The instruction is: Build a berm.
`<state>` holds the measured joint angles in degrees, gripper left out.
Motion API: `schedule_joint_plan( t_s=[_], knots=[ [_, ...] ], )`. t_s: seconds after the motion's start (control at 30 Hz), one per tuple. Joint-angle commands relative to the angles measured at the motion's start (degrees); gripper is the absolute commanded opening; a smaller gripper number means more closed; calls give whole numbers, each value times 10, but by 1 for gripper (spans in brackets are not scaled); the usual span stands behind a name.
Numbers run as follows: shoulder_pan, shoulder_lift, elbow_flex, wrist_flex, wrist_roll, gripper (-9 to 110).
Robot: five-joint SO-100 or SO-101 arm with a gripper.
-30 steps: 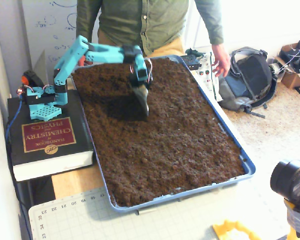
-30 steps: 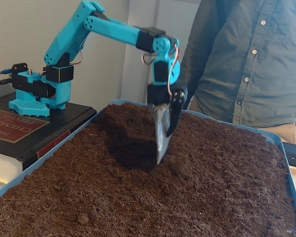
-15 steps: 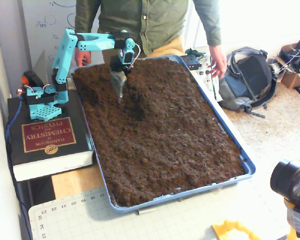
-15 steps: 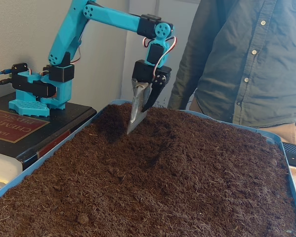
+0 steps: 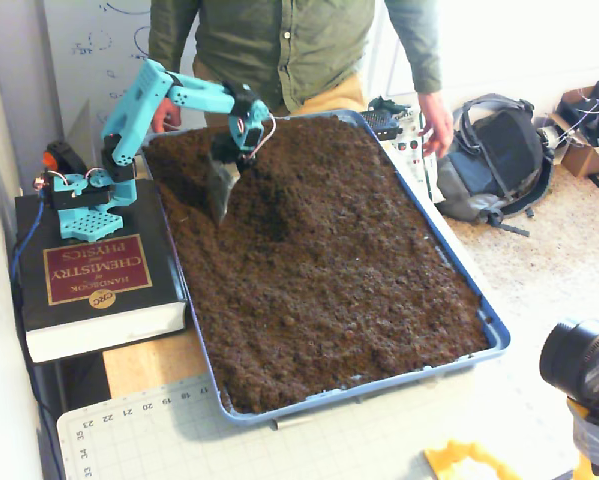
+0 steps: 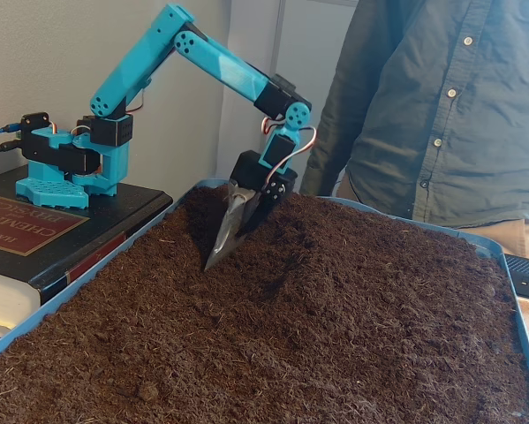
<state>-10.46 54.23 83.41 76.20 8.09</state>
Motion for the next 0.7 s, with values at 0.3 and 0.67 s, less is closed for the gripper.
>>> schedule_joint_plan(
  t_s=[0.3,0.67],
  knots=[
    [4,21,-91,-97,-6,1],
    [6,-11,-253,-98,-6,1]
  ],
)
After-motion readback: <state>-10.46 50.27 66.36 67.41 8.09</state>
